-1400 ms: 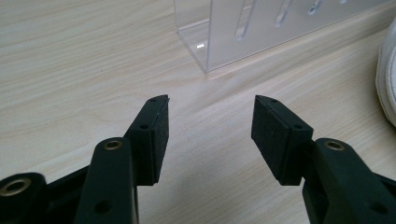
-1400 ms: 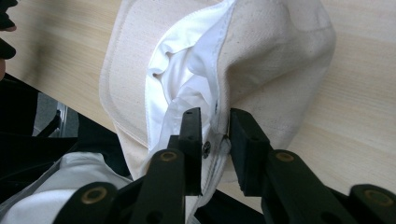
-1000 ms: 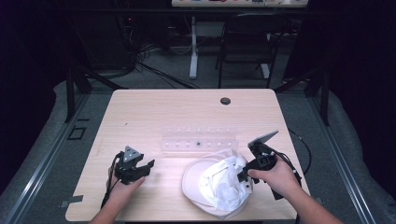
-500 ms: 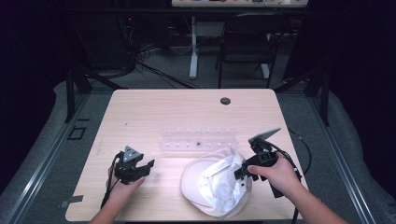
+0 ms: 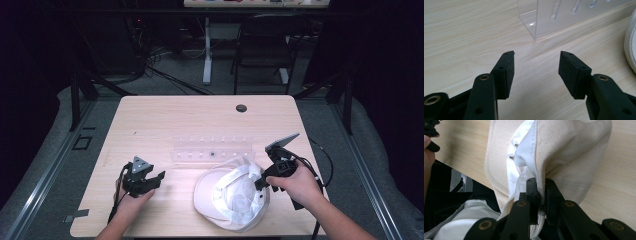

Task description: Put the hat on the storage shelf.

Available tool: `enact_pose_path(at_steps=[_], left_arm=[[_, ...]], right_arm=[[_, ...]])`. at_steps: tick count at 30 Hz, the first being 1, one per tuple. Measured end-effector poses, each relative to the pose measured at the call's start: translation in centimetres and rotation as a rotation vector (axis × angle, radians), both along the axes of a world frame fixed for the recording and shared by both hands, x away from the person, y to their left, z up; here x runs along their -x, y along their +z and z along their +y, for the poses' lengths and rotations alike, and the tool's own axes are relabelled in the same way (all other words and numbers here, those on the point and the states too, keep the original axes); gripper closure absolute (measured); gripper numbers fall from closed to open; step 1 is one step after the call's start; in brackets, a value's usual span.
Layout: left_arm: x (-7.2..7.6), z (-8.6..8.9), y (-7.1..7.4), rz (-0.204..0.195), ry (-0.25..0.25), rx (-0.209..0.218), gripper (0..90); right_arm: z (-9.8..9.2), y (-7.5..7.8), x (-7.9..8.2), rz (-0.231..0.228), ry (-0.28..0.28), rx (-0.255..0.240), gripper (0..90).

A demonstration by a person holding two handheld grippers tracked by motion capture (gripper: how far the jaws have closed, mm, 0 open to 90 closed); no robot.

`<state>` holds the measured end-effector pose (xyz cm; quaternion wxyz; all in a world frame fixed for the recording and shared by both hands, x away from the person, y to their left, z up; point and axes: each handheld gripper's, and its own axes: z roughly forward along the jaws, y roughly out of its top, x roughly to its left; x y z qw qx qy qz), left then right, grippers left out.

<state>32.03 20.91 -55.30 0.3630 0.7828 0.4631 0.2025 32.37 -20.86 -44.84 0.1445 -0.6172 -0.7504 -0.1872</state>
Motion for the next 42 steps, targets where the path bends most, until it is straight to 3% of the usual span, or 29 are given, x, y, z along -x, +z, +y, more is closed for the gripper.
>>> enact_pose_path(at_steps=[10, 11, 22, 24, 26, 27, 34, 42], left_arm=[[0.0, -0.2, 0.0, 0.0, -0.012, -0.006, 46.9], [0.1, -0.2, 0.0, 0.001, -0.012, -0.006, 46.9], [0.3, -0.6, 0.1, -0.012, -0.033, 0.002, 46.9], [0.4, -0.8, 0.2, -0.016, -0.039, 0.002, 46.9], [0.5, -0.9, 0.2, -0.017, -0.046, 0.0, 46.9], [0.6, -1.0, 0.3, -0.017, -0.051, -0.002, 46.9], [0.9, -1.5, 0.4, -0.029, -0.068, 0.006, 46.9], [1.6, -2.4, 1.0, -0.046, -0.105, 0.022, 46.9]], right_arm=[[-0.2, 2.6, -0.5, -0.025, -0.022, -0.055, 83.7], [-0.3, 2.8, -0.6, -0.017, -0.001, -0.065, 83.7], [-0.3, 4.3, -0.7, -0.027, -0.032, -0.237, 83.7], [-0.3, 4.6, -0.7, -0.024, -0.011, -0.268, 83.7], [0.0, 5.0, -0.6, -0.043, -0.025, -0.321, 83.7], [0.0, 5.2, -0.6, -0.048, -0.005, -0.329, 83.7], [0.7, 6.5, -0.8, -0.096, -0.008, -0.411, 83.7], [0.5, 7.5, -1.1, -0.13, -0.015, -0.444, 83.7]])
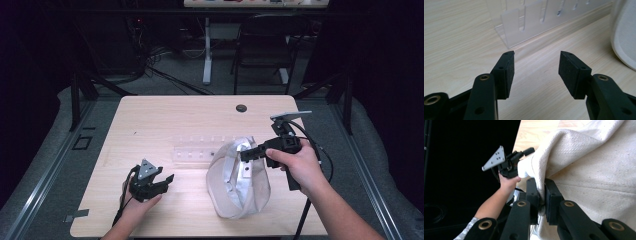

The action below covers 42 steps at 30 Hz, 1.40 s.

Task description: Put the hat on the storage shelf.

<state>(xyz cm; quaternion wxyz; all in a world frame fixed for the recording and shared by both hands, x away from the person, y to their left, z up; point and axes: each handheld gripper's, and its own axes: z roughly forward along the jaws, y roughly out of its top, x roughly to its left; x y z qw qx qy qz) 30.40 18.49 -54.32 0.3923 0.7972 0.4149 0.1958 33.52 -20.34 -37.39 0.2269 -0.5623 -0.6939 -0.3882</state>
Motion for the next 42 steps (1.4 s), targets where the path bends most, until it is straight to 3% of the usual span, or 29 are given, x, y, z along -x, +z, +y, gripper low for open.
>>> enact_pose_path(at_steps=[9, 16, 27, 33, 38, 42], left_arm=[[1.1, -2.1, 1.0, -0.025, -0.068, 0.027, 46.9], [1.8, -4.5, 2.0, -0.045, -0.148, 0.05, 46.9], [2.7, -8.6, 2.7, -0.074, -0.259, 0.057, 45.7], [3.2, -11.3, 3.2, -0.143, -0.304, 0.017, 41.5], [2.9, -12.8, 3.4, -0.159, -0.321, 0.005, 39.4], [2.4, -13.8, 3.2, -0.173, -0.294, -0.042, 38.8]], right_arm=[[-1.0, 1.6, -0.7, -0.023, -0.049, -0.039, 83.7], [-1.3, 3.0, -1.7, -0.034, -0.083, -0.047, 83.7], [-0.2, 5.3, -2.9, -0.064, -0.103, -0.059, 83.7], [0.5, 6.2, -3.7, -0.073, -0.116, -0.066, 83.7], [1.0, 6.8, -4.4, -0.077, -0.121, -0.069, 83.6], [1.4, 7.0, -4.7, -0.08, -0.128, -0.073, 83.6]])
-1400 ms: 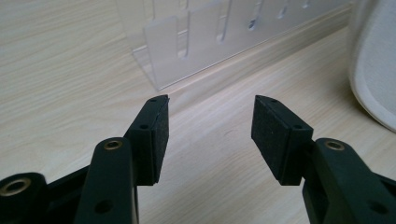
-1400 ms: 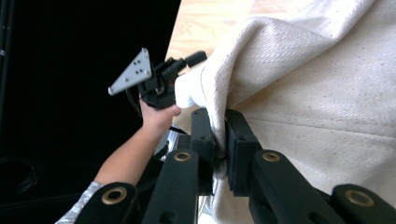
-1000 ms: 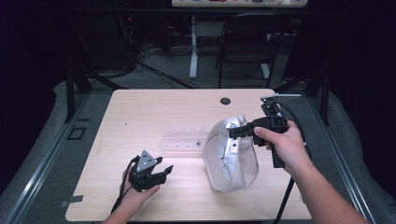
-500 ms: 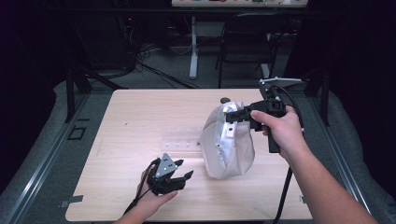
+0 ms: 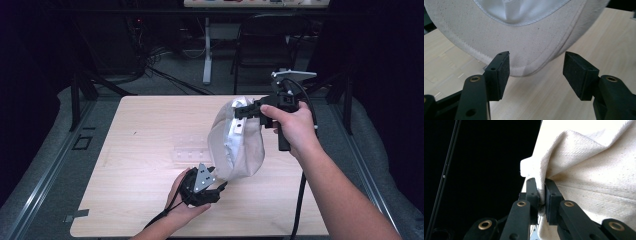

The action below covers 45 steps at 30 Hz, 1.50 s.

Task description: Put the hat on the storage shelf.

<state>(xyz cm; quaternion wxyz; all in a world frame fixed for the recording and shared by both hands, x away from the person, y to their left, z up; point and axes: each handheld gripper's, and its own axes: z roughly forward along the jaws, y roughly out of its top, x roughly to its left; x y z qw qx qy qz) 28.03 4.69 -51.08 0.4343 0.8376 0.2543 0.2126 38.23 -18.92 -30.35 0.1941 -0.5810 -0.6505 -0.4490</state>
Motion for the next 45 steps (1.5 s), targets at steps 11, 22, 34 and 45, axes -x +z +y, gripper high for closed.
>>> enact_pose_path(at_steps=[11, 22, 34, 45], left_arm=[[-1.4, -0.4, -0.4, -0.026, 0.089, -0.065, 63.6], [-2.9, 0.8, 0.4, -0.013, 0.118, -0.032, 78.1], [-3.4, 1.3, 0.5, -0.007, 0.168, 0.036, 81.3], [-4.6, 2.2, -0.1, 0.062, 0.256, 0.134, 82.6]], right_arm=[[0.6, 0.2, -0.4, -0.01, 0.0, -0.002, 83.6], [1.1, 0.4, -0.6, -0.019, -0.014, 0.006, 83.6], [2.5, -0.6, -1.9, -0.054, -0.036, 0.047, 83.6], [4.3, -2.9, -2.6, -0.053, -0.017, 0.125, 83.5]])
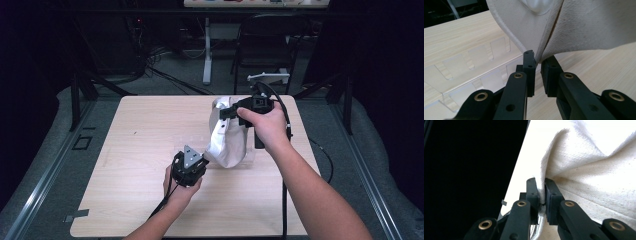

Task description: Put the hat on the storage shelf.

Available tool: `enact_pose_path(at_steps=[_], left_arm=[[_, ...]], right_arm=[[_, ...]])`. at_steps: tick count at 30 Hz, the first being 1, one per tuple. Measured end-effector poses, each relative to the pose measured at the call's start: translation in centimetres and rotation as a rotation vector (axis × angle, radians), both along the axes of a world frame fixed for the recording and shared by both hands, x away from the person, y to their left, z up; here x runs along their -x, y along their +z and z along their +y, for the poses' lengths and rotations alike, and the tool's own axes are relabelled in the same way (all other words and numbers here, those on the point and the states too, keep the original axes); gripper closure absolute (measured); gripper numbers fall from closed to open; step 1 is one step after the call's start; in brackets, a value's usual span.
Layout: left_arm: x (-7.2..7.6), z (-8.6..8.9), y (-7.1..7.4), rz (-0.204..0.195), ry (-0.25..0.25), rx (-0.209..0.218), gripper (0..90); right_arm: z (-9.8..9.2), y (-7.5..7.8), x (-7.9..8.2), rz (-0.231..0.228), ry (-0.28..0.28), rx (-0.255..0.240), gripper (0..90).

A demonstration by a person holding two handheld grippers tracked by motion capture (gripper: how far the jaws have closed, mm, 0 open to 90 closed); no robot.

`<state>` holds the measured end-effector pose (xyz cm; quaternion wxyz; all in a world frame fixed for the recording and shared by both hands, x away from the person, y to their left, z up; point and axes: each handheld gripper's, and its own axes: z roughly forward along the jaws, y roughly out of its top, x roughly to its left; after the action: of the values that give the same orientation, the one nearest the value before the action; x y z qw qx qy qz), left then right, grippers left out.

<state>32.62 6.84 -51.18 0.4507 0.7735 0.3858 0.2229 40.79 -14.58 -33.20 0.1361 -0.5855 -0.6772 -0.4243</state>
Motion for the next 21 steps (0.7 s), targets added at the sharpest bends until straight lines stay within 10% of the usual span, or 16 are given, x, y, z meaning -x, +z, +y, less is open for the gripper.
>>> enact_pose_path(at_steps=[21], left_arm=[[-1.9, 0.3, -1.0, 0.076, 0.011, 0.109, 82.8]], right_arm=[[0.1, -3.7, -1.3, 0.044, -0.012, 0.016, 83.5]])
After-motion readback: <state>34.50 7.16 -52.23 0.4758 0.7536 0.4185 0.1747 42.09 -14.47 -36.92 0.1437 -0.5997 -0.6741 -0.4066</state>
